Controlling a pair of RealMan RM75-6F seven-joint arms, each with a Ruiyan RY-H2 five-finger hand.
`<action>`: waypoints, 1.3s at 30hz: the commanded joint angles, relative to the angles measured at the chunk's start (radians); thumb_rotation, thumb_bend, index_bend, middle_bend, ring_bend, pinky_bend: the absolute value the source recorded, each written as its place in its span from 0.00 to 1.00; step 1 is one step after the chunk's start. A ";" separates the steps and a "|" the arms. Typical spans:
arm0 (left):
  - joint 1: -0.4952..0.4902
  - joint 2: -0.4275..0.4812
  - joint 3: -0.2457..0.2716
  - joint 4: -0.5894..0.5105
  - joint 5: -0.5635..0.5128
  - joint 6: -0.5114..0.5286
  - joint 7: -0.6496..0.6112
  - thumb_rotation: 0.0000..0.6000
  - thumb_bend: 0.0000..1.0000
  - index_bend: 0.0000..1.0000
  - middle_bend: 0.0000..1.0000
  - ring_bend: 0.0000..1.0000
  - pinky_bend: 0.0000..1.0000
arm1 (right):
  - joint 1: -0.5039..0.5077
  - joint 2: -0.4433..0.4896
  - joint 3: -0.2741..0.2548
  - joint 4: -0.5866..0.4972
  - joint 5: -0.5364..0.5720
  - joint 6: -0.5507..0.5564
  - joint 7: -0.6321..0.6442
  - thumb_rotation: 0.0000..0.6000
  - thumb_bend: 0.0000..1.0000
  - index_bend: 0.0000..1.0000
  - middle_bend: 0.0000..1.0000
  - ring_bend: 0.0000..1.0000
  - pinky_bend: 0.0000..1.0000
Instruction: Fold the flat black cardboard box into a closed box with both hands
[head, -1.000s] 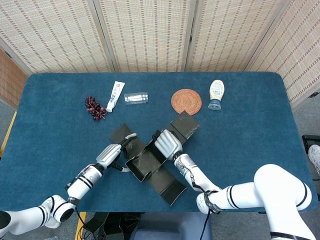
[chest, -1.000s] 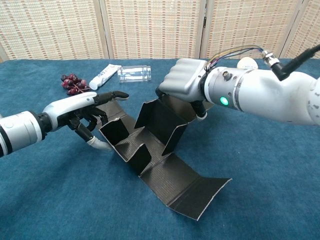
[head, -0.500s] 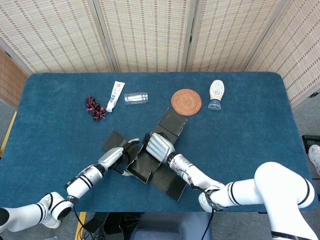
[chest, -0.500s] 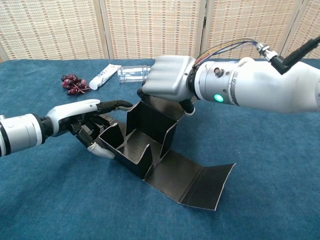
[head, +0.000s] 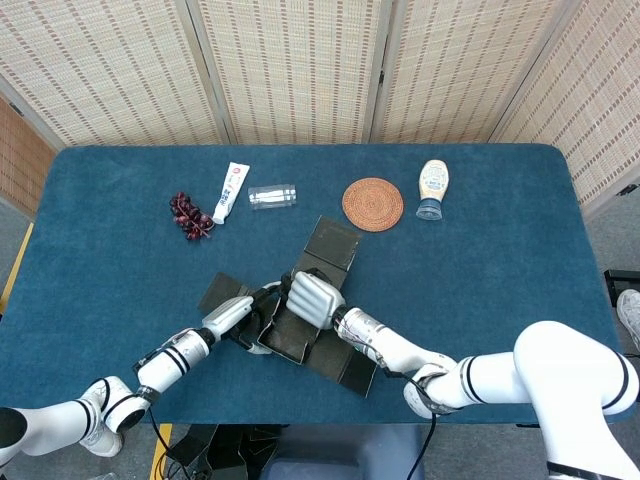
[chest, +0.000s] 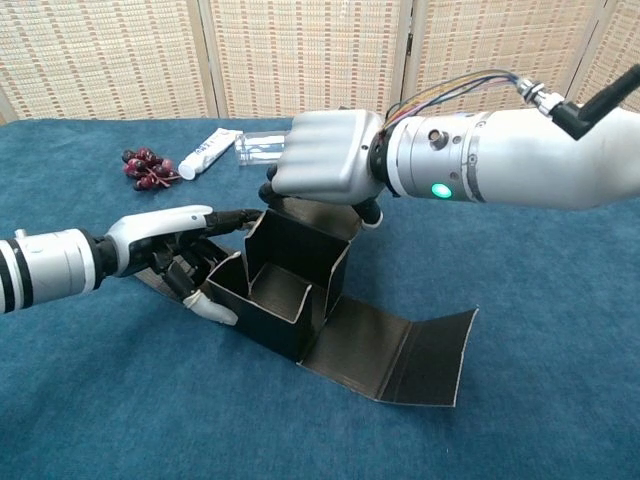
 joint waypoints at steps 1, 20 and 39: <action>-0.010 0.002 0.010 0.006 0.009 -0.008 -0.022 1.00 0.10 0.00 0.00 0.56 0.78 | -0.001 0.003 -0.004 0.012 -0.025 -0.011 0.017 1.00 0.29 0.35 0.38 0.85 0.92; -0.046 -0.014 0.060 0.054 0.053 -0.006 -0.253 1.00 0.10 0.21 0.20 0.59 0.78 | -0.044 -0.018 -0.006 0.081 -0.121 -0.021 0.094 1.00 0.29 0.35 0.37 0.85 0.92; -0.017 -0.026 0.089 0.083 0.043 0.033 -0.274 1.00 0.10 0.28 0.28 0.61 0.78 | -0.130 0.051 0.057 -0.016 -0.098 -0.031 0.332 1.00 0.24 0.00 0.07 0.73 0.92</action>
